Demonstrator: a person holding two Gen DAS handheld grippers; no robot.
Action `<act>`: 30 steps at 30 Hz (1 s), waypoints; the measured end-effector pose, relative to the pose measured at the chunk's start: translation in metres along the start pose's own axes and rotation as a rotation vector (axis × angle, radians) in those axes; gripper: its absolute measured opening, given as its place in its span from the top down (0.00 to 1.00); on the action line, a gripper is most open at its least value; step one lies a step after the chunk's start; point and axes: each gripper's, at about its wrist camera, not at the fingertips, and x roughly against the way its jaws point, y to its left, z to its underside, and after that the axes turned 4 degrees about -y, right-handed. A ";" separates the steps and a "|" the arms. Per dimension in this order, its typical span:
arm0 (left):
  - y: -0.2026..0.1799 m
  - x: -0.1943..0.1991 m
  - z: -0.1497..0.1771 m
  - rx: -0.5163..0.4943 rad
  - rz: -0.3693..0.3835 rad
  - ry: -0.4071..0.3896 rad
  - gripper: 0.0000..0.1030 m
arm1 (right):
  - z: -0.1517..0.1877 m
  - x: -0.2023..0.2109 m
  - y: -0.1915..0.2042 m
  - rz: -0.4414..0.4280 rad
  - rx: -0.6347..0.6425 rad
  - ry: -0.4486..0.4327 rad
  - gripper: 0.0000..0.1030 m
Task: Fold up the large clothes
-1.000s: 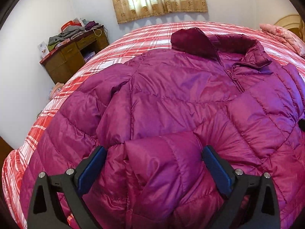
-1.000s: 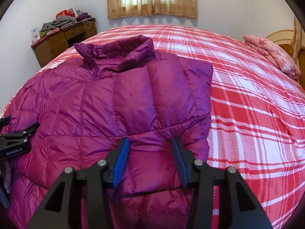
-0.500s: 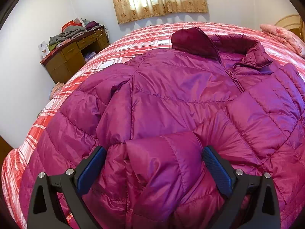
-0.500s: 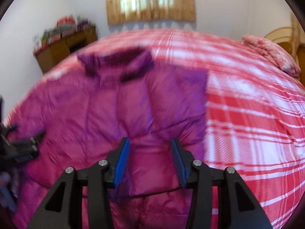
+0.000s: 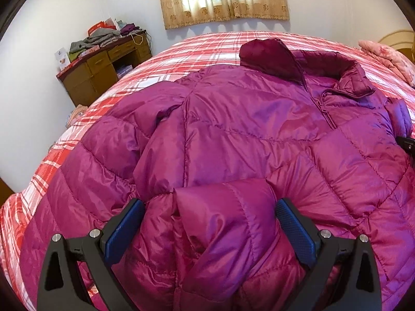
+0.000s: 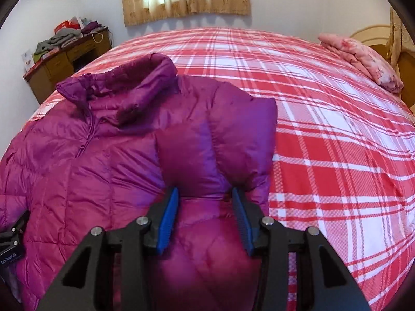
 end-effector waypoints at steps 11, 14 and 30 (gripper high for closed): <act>0.004 -0.003 -0.001 0.034 0.033 0.015 0.01 | 0.037 0.035 0.039 -0.015 0.072 0.015 0.51; 0.005 -0.003 -0.001 0.038 0.038 0.016 0.01 | 0.041 0.029 0.041 0.013 0.090 -0.005 0.51; 0.161 0.087 0.034 0.054 -0.151 -0.044 0.01 | 0.046 0.035 0.047 0.067 0.121 -0.026 0.42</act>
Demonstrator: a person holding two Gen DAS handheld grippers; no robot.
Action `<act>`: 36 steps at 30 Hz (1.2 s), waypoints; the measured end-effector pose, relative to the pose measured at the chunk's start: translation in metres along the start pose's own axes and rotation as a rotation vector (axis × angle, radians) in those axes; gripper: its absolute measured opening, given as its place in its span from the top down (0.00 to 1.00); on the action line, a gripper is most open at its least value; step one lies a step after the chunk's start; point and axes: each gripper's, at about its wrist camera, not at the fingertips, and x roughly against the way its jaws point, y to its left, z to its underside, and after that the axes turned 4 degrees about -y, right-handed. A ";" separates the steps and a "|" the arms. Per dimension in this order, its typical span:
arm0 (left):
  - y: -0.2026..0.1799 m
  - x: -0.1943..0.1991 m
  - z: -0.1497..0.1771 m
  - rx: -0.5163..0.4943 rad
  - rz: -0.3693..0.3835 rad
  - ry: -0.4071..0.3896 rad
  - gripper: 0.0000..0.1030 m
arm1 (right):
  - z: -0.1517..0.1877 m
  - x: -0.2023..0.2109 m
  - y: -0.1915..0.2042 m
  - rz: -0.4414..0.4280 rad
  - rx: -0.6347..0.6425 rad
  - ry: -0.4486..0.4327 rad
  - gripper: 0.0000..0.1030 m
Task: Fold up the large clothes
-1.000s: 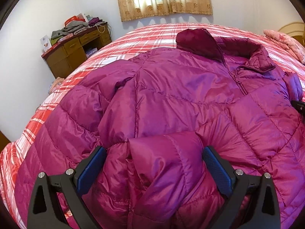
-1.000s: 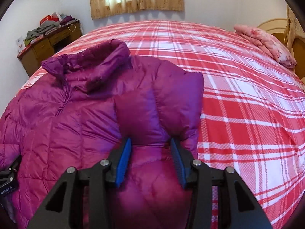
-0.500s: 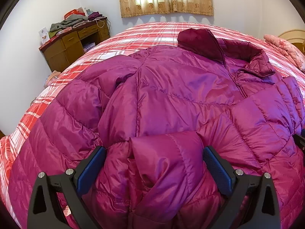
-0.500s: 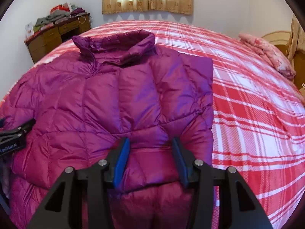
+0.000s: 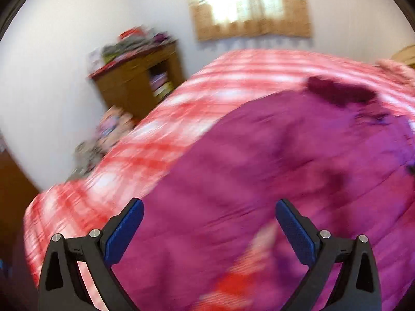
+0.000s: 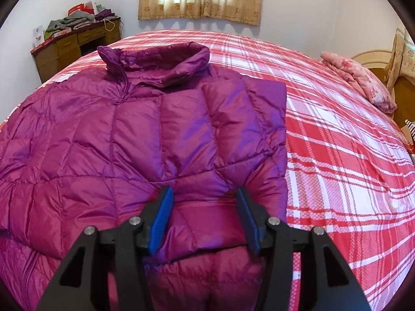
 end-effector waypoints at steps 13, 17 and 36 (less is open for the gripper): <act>0.074 -0.027 0.053 0.151 0.044 0.151 0.62 | 0.024 0.052 0.038 -0.012 0.143 -0.116 0.20; 0.090 -0.024 0.031 0.150 -0.063 0.104 0.81 | 0.027 0.051 0.025 -0.019 0.087 -0.118 0.20; -0.057 0.080 -0.088 -0.092 0.180 -0.275 0.85 | 0.035 0.046 -0.001 0.033 -0.059 -0.119 0.17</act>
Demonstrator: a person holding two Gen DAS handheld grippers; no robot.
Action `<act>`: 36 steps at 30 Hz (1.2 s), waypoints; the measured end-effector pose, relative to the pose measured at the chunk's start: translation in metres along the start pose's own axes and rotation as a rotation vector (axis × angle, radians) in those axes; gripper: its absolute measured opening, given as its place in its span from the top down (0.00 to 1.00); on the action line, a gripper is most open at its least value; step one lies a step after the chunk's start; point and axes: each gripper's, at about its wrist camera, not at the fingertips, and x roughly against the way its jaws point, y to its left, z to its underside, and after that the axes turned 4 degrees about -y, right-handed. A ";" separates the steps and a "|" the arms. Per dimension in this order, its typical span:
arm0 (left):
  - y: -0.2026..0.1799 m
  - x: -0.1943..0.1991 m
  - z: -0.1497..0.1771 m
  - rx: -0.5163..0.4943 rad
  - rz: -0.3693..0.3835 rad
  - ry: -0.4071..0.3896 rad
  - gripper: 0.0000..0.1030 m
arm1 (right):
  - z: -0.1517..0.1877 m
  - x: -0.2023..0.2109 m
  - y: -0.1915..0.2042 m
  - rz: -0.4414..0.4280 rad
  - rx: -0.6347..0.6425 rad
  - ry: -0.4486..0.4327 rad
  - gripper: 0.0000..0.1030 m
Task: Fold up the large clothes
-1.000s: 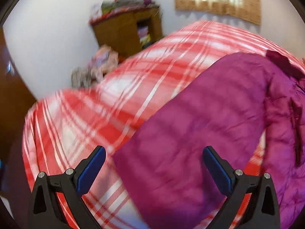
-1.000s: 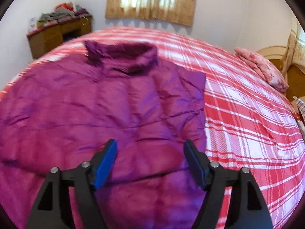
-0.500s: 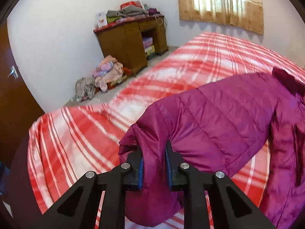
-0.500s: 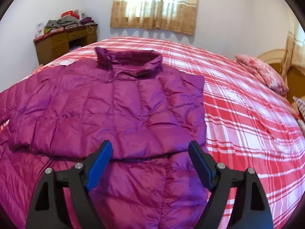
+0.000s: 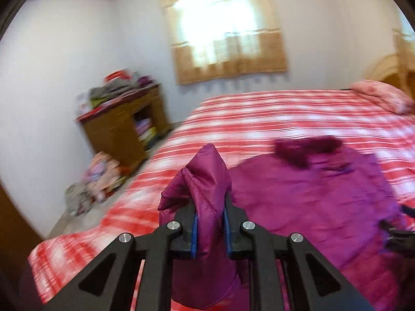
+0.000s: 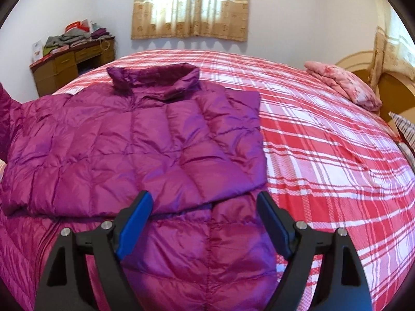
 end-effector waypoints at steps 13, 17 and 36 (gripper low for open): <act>-0.145 0.021 -0.012 -0.120 0.246 -0.127 0.08 | 0.004 -0.011 -0.018 -0.021 -0.096 0.043 0.16; -0.107 0.003 -0.006 -0.063 0.179 -0.095 0.07 | 0.005 -0.012 -0.020 -0.029 -0.110 0.047 0.15; -0.014 -0.093 0.121 0.069 -0.226 0.272 0.07 | -0.047 0.017 0.029 -0.420 -0.140 0.106 0.33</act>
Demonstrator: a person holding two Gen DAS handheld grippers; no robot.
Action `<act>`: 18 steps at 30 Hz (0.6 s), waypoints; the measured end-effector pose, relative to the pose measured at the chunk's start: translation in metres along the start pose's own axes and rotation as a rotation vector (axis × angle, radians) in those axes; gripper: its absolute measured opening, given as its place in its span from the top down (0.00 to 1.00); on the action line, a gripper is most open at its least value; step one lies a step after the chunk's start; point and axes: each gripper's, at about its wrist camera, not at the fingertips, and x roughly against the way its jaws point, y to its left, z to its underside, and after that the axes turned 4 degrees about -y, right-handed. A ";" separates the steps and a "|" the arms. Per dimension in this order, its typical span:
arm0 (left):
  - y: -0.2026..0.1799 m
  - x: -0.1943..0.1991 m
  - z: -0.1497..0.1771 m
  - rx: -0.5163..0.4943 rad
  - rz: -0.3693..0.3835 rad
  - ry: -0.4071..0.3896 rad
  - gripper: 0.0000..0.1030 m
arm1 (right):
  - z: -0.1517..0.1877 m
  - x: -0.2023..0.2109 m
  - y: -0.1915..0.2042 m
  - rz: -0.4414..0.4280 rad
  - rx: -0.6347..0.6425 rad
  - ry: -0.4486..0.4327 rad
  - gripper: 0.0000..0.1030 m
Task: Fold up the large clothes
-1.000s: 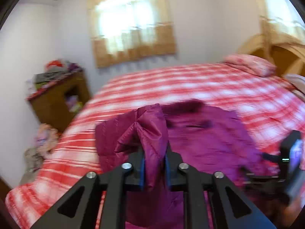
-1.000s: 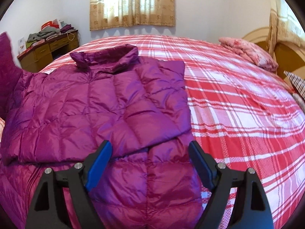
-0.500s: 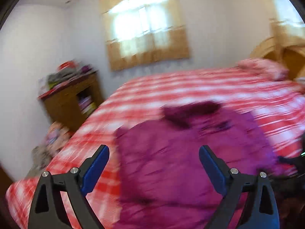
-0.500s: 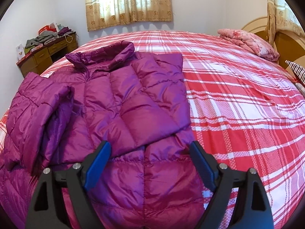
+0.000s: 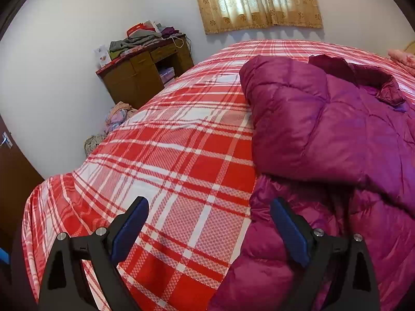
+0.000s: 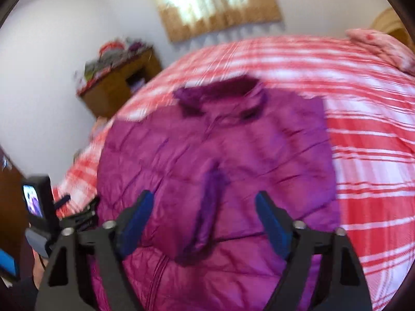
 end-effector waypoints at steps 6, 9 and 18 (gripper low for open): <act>0.010 0.001 0.005 0.007 0.028 0.006 0.07 | 0.013 -0.022 -0.005 -0.018 -0.025 0.059 0.84; 0.017 -0.002 0.005 0.016 0.040 0.021 0.07 | 0.012 -0.004 -0.018 0.024 -0.045 0.011 0.84; 0.033 0.014 -0.039 0.058 0.086 0.022 0.07 | 0.014 0.016 -0.045 0.101 -0.102 -0.013 0.41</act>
